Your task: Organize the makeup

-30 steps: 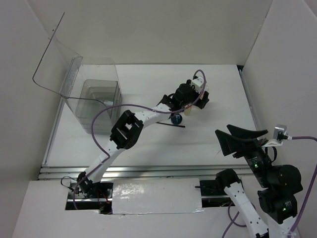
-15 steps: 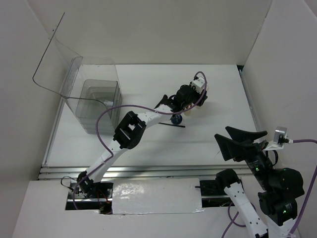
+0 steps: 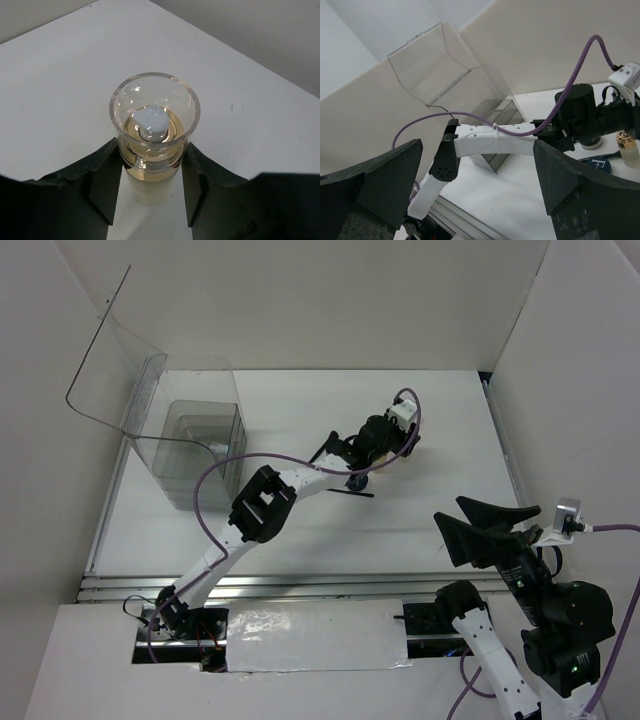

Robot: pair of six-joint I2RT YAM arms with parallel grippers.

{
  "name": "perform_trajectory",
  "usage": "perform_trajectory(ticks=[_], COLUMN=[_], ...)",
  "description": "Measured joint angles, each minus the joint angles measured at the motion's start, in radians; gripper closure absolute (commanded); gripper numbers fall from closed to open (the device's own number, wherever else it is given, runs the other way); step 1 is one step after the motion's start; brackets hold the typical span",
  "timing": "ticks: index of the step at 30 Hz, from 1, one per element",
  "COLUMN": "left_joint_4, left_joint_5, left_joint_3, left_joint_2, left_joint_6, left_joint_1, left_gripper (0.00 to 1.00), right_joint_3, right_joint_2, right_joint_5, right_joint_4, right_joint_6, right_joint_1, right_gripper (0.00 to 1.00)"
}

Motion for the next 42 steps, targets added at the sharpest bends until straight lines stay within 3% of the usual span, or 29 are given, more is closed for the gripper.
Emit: perform_trajectory(ticks=[11, 17, 25, 32, 35, 42], left_joint_4=[-0.146, -0.238, -0.387, -0.506, -0.550, -0.660], left_joint_5=[-0.035, -0.100, -0.387, -0.502, -0.553, -0.564], left_joint_3=[0.049, 0.044, 0.016, -0.108, -0.176, -0.196], left_joint_2=[-0.140, -0.392, -0.773, -1.033, -1.075, -1.009], left_joint_6=[-0.002, 0.005, 0.122, 0.132, 0.133, 0.130], left_joint_1=[-0.024, 0.000, 0.036, 0.177, 0.245, 0.363], left_gripper=[1.00, 1.00, 1.00, 1.00, 1.00, 1.00], right_joint_3=[0.044, 0.068, 0.115, 0.122, 0.121, 0.118], right_joint_2=[0.001, 0.019, 0.034, 0.063, 0.068, 0.068], right_joint_5=[-0.015, 0.030, 0.076, 0.069, 0.061, 0.040], right_joint_4=[-0.001, -0.009, -0.013, -0.014, -0.014, -0.014], right_joint_6=[0.000, -0.026, -0.064, -0.082, -0.089, -0.105], right_joint_1=[0.000, 0.000, 0.000, 0.000, 0.000, 0.000], right_gripper=[0.00, 0.00, 0.00, 0.00, 0.00, 0.00])
